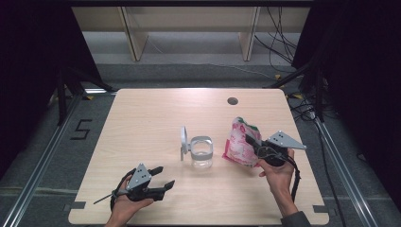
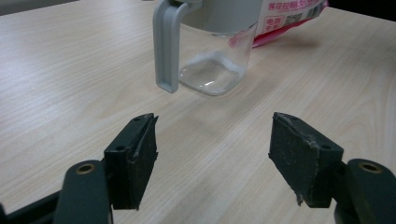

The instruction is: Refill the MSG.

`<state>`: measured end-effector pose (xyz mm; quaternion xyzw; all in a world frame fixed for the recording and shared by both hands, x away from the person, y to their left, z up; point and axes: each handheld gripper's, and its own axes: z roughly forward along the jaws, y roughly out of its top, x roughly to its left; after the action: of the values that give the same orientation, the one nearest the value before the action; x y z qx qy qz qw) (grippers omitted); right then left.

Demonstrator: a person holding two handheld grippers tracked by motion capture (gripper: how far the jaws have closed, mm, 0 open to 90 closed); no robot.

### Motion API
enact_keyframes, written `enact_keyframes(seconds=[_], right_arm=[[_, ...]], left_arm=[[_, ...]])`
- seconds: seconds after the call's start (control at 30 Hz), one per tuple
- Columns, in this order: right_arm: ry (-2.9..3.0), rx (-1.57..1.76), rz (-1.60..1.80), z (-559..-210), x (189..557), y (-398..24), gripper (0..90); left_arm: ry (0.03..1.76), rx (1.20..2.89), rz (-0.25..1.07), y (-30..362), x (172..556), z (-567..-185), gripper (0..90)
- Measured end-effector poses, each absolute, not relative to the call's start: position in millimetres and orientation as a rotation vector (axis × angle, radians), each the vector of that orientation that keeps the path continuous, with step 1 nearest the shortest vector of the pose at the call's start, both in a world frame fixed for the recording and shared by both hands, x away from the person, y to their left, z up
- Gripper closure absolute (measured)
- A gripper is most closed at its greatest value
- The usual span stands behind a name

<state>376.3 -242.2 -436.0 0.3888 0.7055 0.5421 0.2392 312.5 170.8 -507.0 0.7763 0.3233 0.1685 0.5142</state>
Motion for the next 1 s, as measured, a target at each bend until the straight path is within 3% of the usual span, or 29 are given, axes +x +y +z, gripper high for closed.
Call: enact_keyframes(seconds=[0.47, 1.0], right_arm=[[1.940, 0.941, 1.521, -421, 362, -237, 90.0], [1.892, 0.881, 1.574, -382, 341, -236, 90.0]], left_arm=[[0.728, 1.890, 0.379, 151, 311, -508, 31.2], [0.562, 1.916, 0.351, 63, 316, -502, 31.2]])
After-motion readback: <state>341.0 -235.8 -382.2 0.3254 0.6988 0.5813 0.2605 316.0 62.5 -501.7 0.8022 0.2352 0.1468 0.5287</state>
